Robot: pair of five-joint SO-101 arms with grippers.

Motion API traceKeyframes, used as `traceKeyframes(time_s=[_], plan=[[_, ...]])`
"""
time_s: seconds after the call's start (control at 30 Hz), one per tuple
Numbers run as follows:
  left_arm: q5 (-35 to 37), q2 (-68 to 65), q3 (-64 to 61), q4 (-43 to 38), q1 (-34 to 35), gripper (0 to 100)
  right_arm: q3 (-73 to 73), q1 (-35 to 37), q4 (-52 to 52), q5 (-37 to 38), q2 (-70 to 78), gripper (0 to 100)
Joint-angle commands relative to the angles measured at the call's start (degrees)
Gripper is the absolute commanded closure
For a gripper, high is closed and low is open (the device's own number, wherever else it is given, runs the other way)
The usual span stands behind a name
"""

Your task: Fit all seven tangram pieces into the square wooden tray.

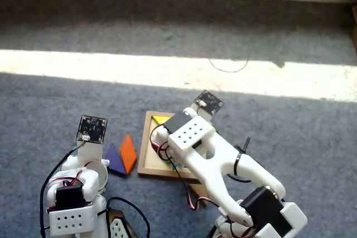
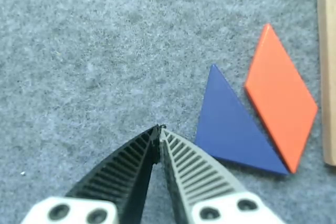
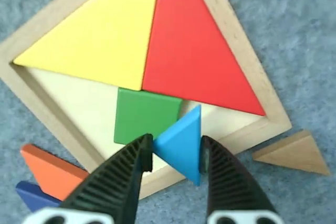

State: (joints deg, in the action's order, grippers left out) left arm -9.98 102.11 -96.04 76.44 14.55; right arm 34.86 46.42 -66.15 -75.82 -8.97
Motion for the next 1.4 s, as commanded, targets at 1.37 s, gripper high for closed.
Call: traceKeyframes(time_s=[1.37], plan=[[0.4,1.6,-1.1,0.4,0.7,97,-6.6,-1.9,-11.8,-7.6,-2.8,77.6]])
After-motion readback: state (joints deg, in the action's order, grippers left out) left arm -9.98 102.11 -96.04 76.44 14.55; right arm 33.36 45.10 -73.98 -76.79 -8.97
